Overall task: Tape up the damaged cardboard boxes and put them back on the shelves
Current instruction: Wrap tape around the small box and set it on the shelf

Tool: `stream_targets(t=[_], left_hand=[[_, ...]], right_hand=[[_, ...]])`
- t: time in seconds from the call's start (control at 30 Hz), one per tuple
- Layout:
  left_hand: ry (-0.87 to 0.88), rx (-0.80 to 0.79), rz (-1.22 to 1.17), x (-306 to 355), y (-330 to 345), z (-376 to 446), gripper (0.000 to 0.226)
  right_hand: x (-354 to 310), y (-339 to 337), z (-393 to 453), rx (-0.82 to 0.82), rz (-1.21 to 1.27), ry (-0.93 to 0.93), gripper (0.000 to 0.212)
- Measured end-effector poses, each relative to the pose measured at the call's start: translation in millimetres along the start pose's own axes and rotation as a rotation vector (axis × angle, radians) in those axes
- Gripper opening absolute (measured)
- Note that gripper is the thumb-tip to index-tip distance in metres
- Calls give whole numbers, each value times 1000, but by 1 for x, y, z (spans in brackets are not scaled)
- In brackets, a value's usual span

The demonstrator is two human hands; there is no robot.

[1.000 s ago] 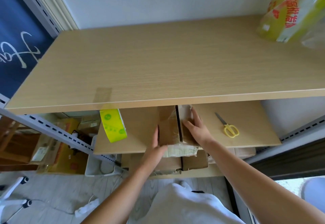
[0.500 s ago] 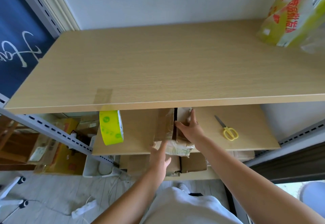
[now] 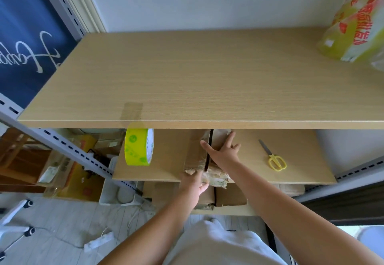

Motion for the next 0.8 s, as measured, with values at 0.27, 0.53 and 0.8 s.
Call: stream_targets(t=[0.27, 0.53, 0.8], left_hand=[[50, -63, -47, -6, -9, 1, 46], [130, -185, 453, 3, -37, -1, 107], [701, -172, 865, 36, -31, -26, 67]], right_hand=[[-5, 4, 8, 16, -116, 86, 127], [10, 1, 18, 20, -5, -77, 84], [33, 1, 8, 73, 84, -254, 72]])
Point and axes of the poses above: each hand's wrist, its own z-axis towards the middle knuckle, its own y-axis out of the palm, x = y × z, the point moved 3 cm from there along z, towards the middle knuckle
